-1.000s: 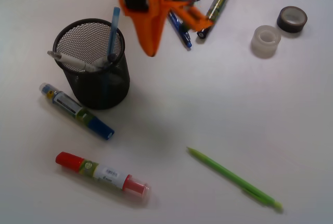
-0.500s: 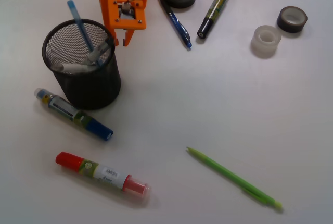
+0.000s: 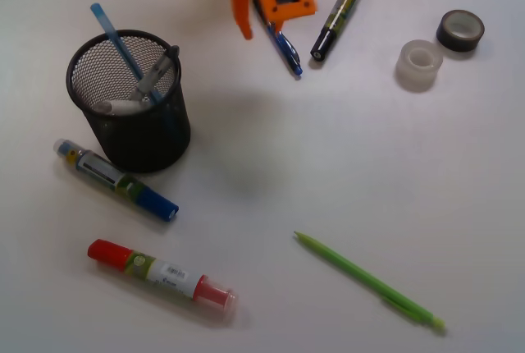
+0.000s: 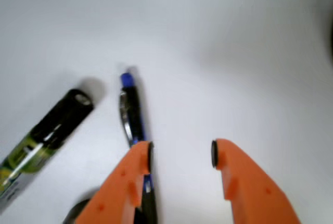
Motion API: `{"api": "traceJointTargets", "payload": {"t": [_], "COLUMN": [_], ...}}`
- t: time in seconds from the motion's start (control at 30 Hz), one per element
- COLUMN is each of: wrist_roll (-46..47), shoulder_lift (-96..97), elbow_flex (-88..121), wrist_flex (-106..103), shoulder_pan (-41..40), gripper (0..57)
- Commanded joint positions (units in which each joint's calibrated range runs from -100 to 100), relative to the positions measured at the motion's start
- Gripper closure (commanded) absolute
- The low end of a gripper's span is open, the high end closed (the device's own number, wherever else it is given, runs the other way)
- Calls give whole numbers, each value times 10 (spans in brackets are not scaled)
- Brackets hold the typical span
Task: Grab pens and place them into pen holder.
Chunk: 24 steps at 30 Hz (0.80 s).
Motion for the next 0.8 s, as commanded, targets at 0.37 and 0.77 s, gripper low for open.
{"api": "traceJointTargets", "payload": {"t": [0.37, 0.77], "wrist_roll": [-3, -12], "shoulder_lift": [-14, -13], "elbow_flex": [146, 206], "wrist_flex": [-66, -93], "shoulder_pan": [-43, -51], "gripper": [354, 352]}}
